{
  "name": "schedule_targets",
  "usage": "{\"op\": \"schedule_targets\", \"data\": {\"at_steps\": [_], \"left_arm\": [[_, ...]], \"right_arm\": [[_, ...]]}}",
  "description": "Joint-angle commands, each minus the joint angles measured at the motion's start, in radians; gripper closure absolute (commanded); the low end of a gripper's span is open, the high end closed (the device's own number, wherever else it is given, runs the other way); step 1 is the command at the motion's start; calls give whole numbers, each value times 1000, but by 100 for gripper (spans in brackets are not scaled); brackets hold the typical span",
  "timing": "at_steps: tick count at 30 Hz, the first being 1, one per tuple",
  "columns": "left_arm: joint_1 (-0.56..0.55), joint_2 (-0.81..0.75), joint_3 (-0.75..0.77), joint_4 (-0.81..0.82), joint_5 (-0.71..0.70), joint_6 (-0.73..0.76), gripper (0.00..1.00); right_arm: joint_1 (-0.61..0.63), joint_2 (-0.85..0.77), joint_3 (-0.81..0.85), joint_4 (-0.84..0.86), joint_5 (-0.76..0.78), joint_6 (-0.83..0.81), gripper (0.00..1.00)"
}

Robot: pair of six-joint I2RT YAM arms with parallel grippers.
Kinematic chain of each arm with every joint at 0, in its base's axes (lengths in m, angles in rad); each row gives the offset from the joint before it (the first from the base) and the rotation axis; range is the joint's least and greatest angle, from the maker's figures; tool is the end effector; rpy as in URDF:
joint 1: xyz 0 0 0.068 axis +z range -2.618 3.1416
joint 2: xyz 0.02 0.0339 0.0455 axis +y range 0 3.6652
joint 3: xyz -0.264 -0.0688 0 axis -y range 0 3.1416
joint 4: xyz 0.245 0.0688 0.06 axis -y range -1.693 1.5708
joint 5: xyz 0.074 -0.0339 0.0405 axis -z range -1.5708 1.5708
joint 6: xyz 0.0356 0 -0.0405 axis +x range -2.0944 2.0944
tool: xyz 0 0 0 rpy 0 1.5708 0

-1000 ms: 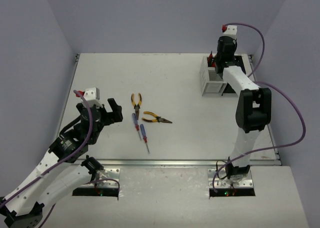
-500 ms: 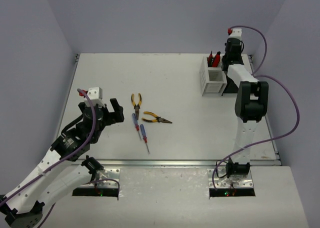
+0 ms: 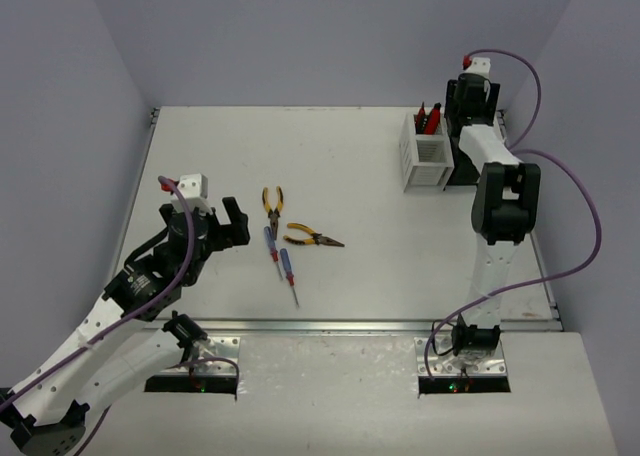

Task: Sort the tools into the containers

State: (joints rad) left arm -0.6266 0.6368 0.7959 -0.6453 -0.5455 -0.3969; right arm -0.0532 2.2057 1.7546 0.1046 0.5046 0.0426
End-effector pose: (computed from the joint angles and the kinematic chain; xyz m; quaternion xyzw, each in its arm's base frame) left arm 0.1181 -0.0627 0.3197 -0.0436 0.8354 -0.0422 0.5463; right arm 0.5205 -0.0450 0.2375 0.1812 0.7847 -0.2072 0.5553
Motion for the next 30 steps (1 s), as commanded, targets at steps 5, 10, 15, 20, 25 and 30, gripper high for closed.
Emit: {"op": "schedule_targets", "data": {"at_steps": [5,10,15,20,25,30], "left_arm": [[7,-3,-4,53,4,15,0],[7,4,-3,51,-12,9,0],[73,38,22,-6,-124,-57,0],[185,16,22,-7,-123,-72,0],[188,-10,6,29,-54,-38,0],[188,4,6,37,-17,-18,0]], "right_arm": [[44,-171,-35,-34,-82,136,9],[132,-240,5,-196,-135,154,1],[291,-336,29,-385,-116,22,1],[488,-450,-72,-629,-403,70,1],[676,-375,-110,-688,-612,-6,9],[771,-181,38,-820,-617,-89,23]]}}
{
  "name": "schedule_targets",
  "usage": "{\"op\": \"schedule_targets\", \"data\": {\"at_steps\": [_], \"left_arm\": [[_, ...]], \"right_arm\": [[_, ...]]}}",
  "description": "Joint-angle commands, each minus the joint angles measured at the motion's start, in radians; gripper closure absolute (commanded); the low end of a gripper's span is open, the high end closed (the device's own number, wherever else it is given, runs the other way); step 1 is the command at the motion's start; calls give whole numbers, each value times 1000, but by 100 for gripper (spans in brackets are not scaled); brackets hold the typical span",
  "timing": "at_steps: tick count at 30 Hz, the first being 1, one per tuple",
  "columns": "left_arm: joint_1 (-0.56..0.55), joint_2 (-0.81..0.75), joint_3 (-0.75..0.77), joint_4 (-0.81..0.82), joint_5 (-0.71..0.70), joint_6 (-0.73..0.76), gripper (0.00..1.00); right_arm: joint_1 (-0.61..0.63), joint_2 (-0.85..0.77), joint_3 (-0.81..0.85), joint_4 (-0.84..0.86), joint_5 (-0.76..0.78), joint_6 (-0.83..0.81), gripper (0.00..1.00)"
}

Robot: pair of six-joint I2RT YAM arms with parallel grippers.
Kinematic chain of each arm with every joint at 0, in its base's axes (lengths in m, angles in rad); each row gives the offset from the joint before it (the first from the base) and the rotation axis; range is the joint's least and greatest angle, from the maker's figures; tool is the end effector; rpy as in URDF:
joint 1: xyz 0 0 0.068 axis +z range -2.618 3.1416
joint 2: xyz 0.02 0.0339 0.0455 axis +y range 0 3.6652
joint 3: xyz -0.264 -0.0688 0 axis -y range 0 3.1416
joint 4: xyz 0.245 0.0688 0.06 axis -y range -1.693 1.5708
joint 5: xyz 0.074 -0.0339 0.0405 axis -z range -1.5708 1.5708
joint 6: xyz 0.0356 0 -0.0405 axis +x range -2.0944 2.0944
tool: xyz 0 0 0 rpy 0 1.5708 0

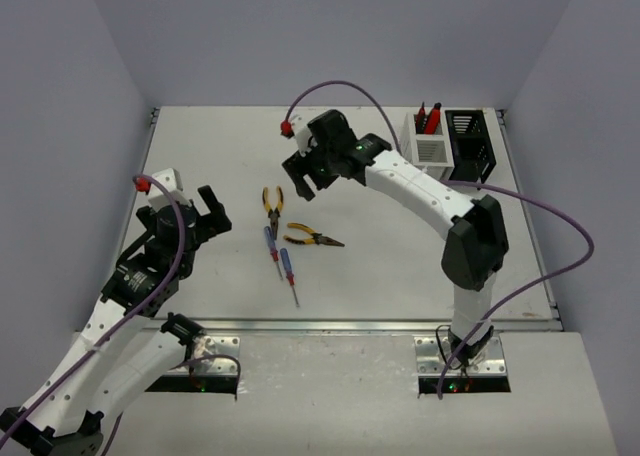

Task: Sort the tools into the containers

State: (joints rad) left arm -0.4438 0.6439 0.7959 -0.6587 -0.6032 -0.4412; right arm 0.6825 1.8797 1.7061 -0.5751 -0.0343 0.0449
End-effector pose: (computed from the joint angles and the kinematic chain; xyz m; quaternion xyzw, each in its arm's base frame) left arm 0.1281 -0.0386 0.3182 -0.1496 0.8231 0.0239 0.5474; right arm 0.3346 0.2736 0.3072 -0.2938 0.8682 0.1568 0.3678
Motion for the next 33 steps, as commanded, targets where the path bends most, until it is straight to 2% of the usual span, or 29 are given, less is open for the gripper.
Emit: {"op": "schedule_targets", "data": {"at_steps": [1,4,11,17,23,29,32,33], "left_arm": [[5,-5,5,52,45,29,0],[5,-9,2,56,57,32,0],[3,-9,-1,63,76,41,0],[2,-15,-3,67,79,44,0],[1,-15,-3,67,85,45,0],[-3,-19,-3,69,89,47,0],[-7,-23,-3,70,89,47,0],[-7,-25,-3,70,89,47,0]], "right_arm": [[50,169,109,-150,-68,-107,24],[77,259,162,-170,-30,-138,27],[85,411,248,-192,-69,-182,35],[89,469,260,-196,-93,-208,44],[89,518,258,-220,-58,-236,61],[96,543,241,-213,-19,-260,65],[96,571,256,-234,-24,-267,74],[95,577,263,-246,-31,-267,82]]}}
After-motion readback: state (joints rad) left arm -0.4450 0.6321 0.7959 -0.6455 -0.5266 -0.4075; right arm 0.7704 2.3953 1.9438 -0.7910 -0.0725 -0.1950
